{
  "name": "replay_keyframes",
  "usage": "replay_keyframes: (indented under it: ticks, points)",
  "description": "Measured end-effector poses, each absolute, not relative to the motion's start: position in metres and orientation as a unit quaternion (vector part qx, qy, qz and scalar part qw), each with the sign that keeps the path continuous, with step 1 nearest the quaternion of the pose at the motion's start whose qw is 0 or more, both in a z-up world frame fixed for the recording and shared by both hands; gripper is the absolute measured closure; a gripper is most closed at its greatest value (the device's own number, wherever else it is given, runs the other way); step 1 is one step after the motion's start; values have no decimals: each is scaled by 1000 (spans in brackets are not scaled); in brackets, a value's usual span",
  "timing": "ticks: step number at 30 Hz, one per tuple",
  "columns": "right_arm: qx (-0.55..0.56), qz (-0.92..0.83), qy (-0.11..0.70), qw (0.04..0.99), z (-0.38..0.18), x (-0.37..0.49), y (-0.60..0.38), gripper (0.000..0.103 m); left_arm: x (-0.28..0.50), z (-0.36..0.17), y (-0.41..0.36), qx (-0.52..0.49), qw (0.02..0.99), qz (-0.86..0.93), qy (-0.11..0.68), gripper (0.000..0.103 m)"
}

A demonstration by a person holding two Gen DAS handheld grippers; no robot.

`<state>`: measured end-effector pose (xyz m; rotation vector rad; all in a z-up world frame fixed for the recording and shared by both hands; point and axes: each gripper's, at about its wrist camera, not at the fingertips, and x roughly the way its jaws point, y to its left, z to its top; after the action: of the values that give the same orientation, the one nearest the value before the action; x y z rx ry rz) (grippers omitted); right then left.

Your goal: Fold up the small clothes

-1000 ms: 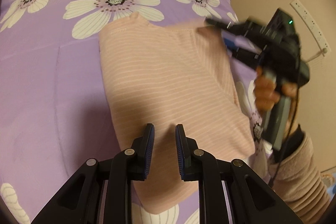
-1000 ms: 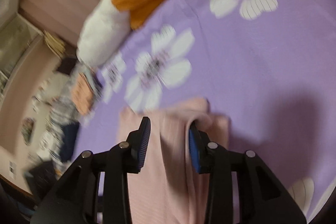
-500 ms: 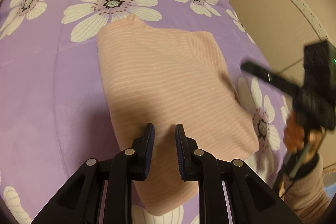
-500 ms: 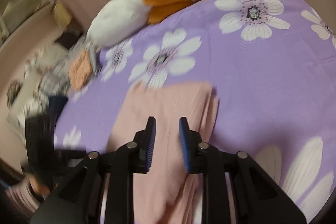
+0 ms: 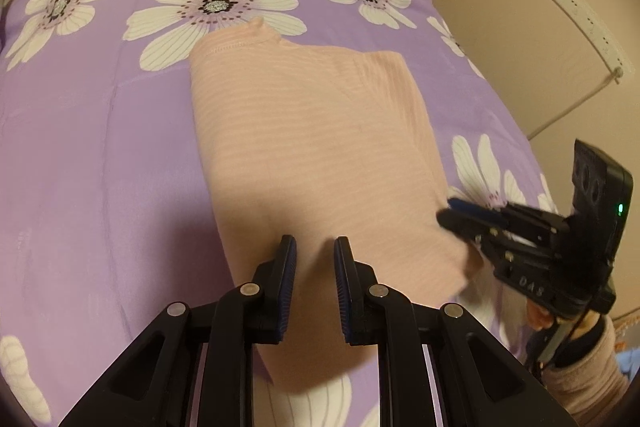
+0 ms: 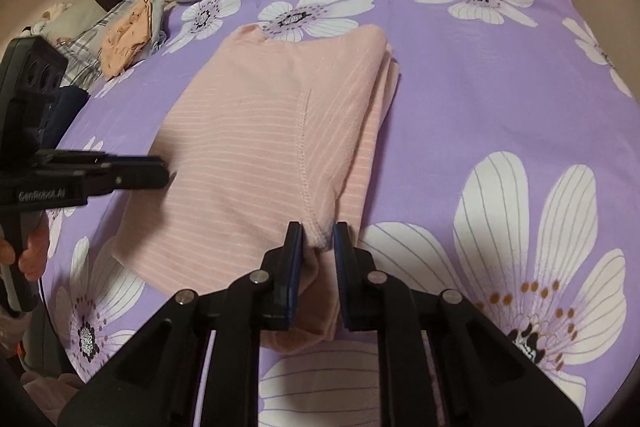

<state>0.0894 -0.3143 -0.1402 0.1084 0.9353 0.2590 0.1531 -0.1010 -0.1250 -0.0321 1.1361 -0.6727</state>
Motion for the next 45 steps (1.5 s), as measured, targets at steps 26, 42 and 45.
replay_keyframes:
  ticks: [26, 42, 45]
  points:
    - [226, 149, 432, 860, -142, 37, -343, 53, 128, -130, -36, -110, 783, -294, 538, 45]
    - [349, 172, 426, 816, -162, 91, -363, 43, 186, -143, -39, -215, 741, -331, 544, 45]
    - [357, 182, 429, 810, -165, 102, -361, 43, 194, -147, -46, -215, 736, -335, 548, 45]
